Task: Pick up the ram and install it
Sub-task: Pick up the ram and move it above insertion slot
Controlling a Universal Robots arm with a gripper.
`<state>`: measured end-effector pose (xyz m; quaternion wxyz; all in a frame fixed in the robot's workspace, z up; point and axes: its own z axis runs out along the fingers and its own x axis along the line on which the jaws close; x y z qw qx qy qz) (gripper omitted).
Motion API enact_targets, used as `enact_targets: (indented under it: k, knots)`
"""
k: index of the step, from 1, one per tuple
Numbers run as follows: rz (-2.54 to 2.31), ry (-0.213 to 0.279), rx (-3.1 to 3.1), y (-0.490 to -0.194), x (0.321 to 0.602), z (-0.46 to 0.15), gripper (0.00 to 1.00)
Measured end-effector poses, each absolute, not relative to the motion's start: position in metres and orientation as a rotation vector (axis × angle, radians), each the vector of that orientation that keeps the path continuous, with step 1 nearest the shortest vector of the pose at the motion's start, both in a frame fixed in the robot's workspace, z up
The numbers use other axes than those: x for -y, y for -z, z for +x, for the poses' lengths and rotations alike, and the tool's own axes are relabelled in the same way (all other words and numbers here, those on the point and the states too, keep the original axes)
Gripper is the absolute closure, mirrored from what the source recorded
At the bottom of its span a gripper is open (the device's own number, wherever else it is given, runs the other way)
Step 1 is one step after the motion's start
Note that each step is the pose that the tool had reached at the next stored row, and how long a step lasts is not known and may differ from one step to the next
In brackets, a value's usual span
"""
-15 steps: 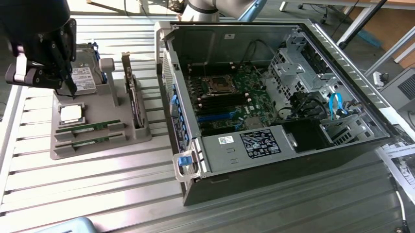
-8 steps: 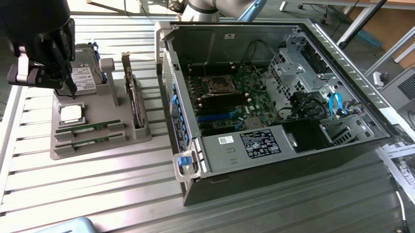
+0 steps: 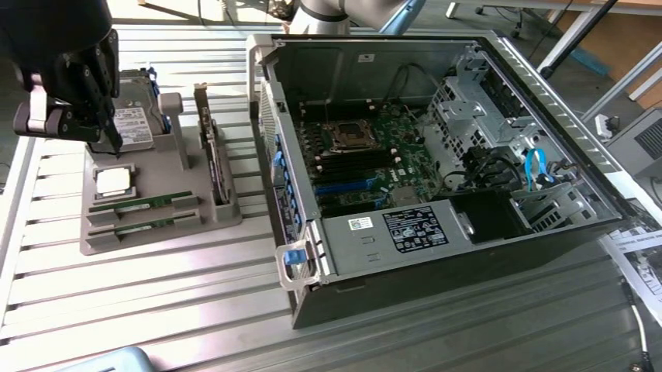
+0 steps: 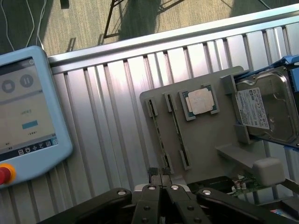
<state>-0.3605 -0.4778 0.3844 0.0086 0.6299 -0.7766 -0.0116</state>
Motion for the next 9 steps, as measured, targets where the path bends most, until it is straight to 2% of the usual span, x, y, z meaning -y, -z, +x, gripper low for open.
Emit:
enact_targets:
  k: [4, 6, 7, 9]
  knots:
    - [1.968, 0.036, 2.426, -0.3844, 0.4778, -0.3605, 0.89]
    - [1.968, 0.036, 2.426, -0.3843, 0.4778, -0.3605, 0.77]
    - [1.968, 0.036, 2.426, -0.3844, 0.4778, -0.3605, 0.77]
    - [1.968, 0.036, 2.426, -0.3844, 0.4778, -0.3605, 0.64]
